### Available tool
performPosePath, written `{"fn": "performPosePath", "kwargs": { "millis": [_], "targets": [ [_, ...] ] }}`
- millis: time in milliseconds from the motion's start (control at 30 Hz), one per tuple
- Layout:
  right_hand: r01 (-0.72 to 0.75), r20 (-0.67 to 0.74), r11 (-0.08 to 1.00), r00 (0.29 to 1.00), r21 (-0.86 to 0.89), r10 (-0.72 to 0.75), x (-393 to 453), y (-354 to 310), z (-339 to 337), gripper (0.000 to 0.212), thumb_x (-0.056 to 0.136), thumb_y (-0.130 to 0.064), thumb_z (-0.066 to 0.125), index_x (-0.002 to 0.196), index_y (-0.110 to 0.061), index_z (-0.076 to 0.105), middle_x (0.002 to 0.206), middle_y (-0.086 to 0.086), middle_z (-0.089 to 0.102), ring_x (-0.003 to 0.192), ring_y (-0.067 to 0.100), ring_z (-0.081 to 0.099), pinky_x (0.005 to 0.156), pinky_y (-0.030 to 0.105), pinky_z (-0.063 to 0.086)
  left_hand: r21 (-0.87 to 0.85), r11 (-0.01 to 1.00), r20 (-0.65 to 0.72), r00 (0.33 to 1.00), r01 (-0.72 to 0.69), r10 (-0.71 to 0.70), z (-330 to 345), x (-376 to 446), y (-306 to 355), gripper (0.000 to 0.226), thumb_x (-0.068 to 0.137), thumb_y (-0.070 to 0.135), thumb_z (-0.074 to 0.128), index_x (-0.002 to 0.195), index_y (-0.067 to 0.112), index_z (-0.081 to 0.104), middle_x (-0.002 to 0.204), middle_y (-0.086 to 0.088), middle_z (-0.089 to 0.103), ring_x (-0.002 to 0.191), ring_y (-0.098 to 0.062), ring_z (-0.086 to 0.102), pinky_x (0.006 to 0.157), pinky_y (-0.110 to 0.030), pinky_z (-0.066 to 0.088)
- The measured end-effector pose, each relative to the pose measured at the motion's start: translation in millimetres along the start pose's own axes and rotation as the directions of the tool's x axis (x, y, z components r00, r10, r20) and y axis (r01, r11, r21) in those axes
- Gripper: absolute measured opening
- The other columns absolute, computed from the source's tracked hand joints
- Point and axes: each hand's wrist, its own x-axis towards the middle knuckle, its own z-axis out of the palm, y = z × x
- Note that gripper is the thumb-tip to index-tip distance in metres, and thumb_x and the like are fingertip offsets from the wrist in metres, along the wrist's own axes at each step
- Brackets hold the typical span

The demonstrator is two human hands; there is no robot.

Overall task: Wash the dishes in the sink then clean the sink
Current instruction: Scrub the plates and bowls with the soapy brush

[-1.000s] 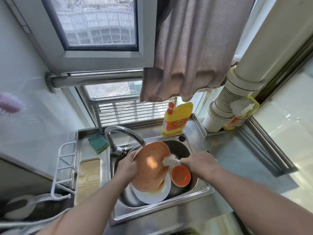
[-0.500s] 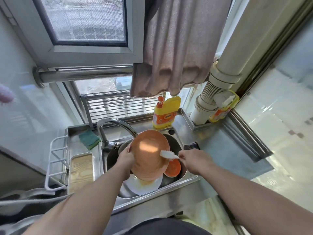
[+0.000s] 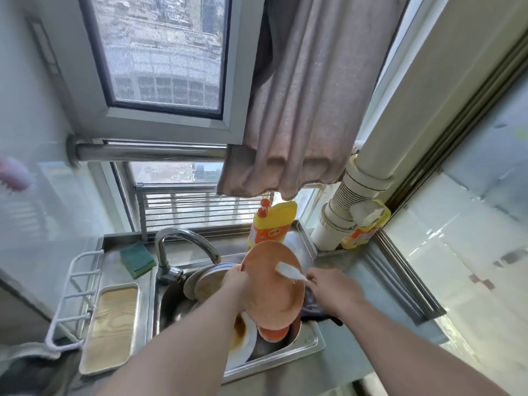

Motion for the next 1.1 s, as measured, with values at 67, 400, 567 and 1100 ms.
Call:
{"fn": "performPosePath", "kwargs": {
  "millis": [67, 400, 567, 1100],
  "targets": [
    [0.025, -0.013, 1.0, 1.0, 0.01, -0.025, -2, 6, -12, 0.02, 0.101, -0.047, 0.039, 0.109, -0.042, 0.057, 0.105, -0.002, 0.069, 0.092, 0.023, 0.066, 0.077, 0.037, 0.057, 0.179, 0.98, 0.099, 0.993, -0.083, 0.066, -4, -2, 17, 0.028, 0.098, 0.041, 0.06, 0.112, 0.023, 0.076, 0.09, -0.003, 0.077, 0.083, -0.021, 0.069, 0.075, -0.031, 0.059],
    [0.332, 0.007, 0.943, 0.943, 0.034, -0.333, -23, -16, -1, 0.013, 0.106, -0.032, 0.038, 0.112, -0.036, 0.048, 0.105, 0.008, 0.067, 0.095, 0.033, 0.065, 0.075, 0.04, 0.052, 0.206, 0.966, 0.079, 0.987, -0.156, 0.143, -49, -35, -20, 0.03, 0.094, 0.061, 0.068, 0.122, 0.05, 0.072, 0.116, 0.01, 0.077, 0.102, -0.018, 0.075, 0.078, -0.038, 0.065],
    [0.303, -0.049, 0.934, 0.953, 0.192, -0.299, -34, -22, 25, 0.019, 0.109, -0.04, 0.034, 0.121, -0.035, 0.049, 0.111, 0.009, 0.07, 0.1, 0.036, 0.066, 0.072, 0.039, 0.047, 0.121, 0.985, 0.183, 0.978, -0.123, 0.099, -63, -40, -6, 0.037, 0.094, 0.062, 0.067, 0.129, 0.048, 0.067, 0.12, -0.001, 0.077, 0.107, -0.029, 0.076, 0.095, -0.064, 0.058],
    [-0.012, 0.116, 0.419, 0.968, 0.908, -0.223, -23, -77, 115, 0.009, 0.102, -0.034, 0.058, 0.097, -0.037, 0.065, 0.065, -0.011, 0.061, 0.061, 0.007, 0.058, 0.066, 0.031, 0.051, -0.281, 0.952, -0.027, 0.993, -0.118, 0.115, -45, -54, -40, 0.034, 0.097, 0.067, 0.044, 0.128, 0.062, 0.057, 0.126, 0.002, 0.072, 0.116, -0.031, 0.068, 0.084, -0.048, 0.062]
  ]
}}
